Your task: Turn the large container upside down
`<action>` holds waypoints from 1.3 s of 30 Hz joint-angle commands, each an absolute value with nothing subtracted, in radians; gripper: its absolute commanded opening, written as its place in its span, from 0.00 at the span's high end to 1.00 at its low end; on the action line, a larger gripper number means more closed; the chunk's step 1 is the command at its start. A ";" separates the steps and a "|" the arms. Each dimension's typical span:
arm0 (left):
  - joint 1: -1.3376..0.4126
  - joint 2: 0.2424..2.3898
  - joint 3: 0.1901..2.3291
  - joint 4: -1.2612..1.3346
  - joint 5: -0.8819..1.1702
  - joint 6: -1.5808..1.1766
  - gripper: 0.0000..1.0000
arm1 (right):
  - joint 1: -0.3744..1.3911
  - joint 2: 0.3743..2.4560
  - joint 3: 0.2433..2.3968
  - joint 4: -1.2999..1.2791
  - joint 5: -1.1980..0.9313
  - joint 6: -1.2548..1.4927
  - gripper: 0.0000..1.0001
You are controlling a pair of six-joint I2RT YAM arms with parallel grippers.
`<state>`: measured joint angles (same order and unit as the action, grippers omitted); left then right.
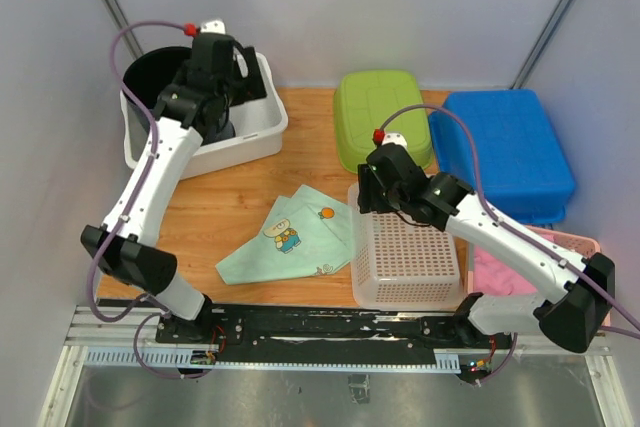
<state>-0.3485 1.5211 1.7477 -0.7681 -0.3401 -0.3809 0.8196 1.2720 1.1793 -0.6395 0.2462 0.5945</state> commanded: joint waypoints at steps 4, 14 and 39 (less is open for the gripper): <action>-0.142 1.734 2.146 -0.830 -0.377 -0.243 0.01 | 0.804 1.209 1.158 -0.624 0.325 0.541 0.36; -0.038 2.004 2.338 -0.836 -0.220 -0.162 0.04 | 0.788 1.256 1.223 -0.658 0.320 0.488 0.36; -0.035 1.879 2.309 -0.810 -0.231 -0.140 1.00 | 0.777 1.277 1.205 -0.667 0.274 0.541 0.41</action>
<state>-0.0319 2.0365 2.2589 -0.8753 -0.2024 -0.1654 0.7986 1.2716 1.1919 -0.6544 0.2871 0.5167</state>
